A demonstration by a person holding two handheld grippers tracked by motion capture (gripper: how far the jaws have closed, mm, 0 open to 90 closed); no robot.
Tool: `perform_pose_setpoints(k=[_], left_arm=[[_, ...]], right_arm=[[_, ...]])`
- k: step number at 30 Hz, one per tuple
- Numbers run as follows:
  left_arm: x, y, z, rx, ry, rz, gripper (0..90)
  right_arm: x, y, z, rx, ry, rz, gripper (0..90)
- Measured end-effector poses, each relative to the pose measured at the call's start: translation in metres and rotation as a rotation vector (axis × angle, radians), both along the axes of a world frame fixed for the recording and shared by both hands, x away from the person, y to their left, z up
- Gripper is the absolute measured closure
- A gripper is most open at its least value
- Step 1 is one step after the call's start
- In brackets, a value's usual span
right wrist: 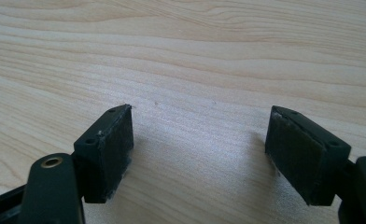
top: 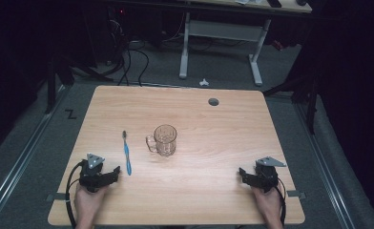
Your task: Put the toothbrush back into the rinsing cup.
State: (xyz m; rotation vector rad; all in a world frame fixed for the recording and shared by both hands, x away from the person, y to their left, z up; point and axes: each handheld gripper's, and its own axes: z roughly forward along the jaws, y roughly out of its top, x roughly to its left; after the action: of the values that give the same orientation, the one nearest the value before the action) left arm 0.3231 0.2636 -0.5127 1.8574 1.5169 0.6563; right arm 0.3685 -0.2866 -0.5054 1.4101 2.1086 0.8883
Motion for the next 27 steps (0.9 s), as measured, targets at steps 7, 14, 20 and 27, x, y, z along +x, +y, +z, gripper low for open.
perform_pose_setpoints(k=[7,14,20,27], left_arm=[[-0.0030,-0.0024,0.0001,0.002,0.001,0.022,22.6],[-0.0041,-0.0020,0.0002,0.001,-0.008,0.026,26.1],[-0.0052,-0.0021,0.0004,-0.001,-0.013,0.037,31.7],[-0.0065,0.0010,0.0007,-0.022,-0.016,0.035,33.9]], right_arm=[[-0.0005,0.0002,0.0000,-0.003,-0.002,-0.001,23.9],[-0.0010,0.0005,0.0000,-0.005,-0.003,-0.003,24.3],[-0.0016,0.0003,0.0001,-0.002,-0.004,-0.003,25.6],[-0.0017,0.0004,0.0001,-0.003,-0.005,-0.003,25.9]])
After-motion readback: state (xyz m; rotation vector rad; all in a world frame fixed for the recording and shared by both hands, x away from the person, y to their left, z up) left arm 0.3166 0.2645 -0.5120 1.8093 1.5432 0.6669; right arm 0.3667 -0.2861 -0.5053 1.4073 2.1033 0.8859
